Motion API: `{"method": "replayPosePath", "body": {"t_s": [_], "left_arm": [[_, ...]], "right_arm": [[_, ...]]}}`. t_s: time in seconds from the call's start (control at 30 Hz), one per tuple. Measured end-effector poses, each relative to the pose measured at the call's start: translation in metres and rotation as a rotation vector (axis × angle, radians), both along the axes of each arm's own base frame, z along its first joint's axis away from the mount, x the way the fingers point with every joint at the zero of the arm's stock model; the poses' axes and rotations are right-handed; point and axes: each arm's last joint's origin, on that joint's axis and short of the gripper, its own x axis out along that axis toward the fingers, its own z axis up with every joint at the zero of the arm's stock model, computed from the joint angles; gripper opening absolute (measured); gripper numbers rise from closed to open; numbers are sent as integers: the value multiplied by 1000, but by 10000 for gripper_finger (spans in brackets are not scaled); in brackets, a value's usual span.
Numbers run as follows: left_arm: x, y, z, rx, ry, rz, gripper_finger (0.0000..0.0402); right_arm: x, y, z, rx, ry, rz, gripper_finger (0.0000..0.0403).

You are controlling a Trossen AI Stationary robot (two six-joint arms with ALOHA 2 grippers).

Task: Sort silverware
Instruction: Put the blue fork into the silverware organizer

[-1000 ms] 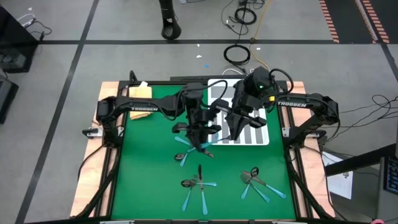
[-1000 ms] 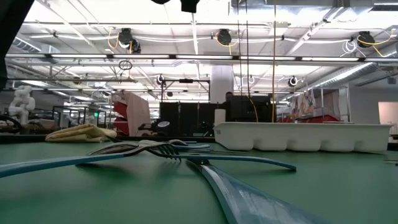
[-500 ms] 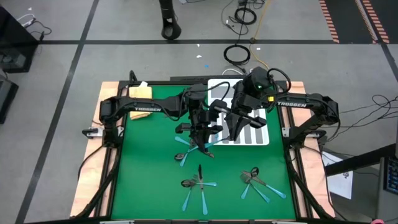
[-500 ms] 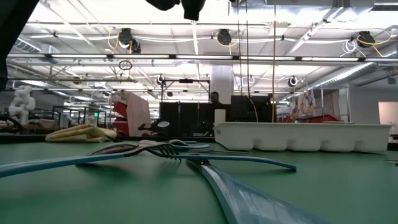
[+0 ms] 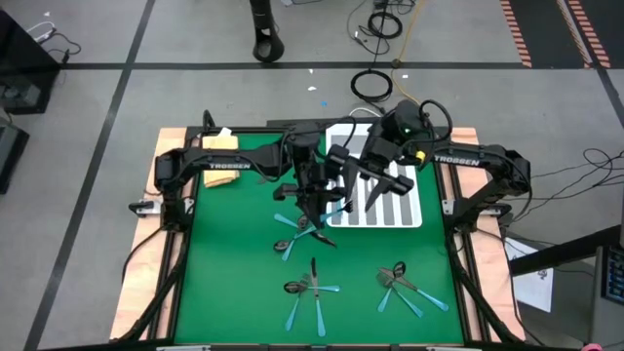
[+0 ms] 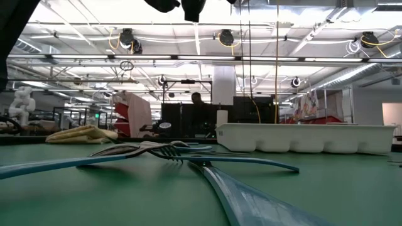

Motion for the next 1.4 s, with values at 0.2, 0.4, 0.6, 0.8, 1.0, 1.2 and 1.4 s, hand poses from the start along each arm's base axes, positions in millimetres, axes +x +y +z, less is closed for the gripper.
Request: {"method": "replayPosePath", "body": {"t_s": [0.2, 0.4, 0.6, 0.8, 1.0, 1.2, 1.4], "left_arm": [[-1, 11, 1, -6, 26, 43, 12], [-1, 33, 1, -15, 35, 206, 9], [-3, 72, 0, -59, 93, 569, 8], [-6, 97, -3, -89, 139, 821, 8], [-7, 109, -3, -96, 132, 933, 7], [-8, 118, -3, -79, 94, 1077, 7], [-12, 131, -9, -53, 135, 1180, 7]], "right_arm": [[-22, -26, 15, 3, 0, -83, 216], [-55, -52, 33, 30, 42, -206, 215], [-90, -82, 45, 145, 169, -393, 215], [-109, -106, 37, 237, 219, -647, 215], [-116, -121, 22, 228, 222, -903, 215], [-117, -130, 15, 205, 210, -1131, 215], [-123, -131, 20, 212, 179, -1176, 215]]}}
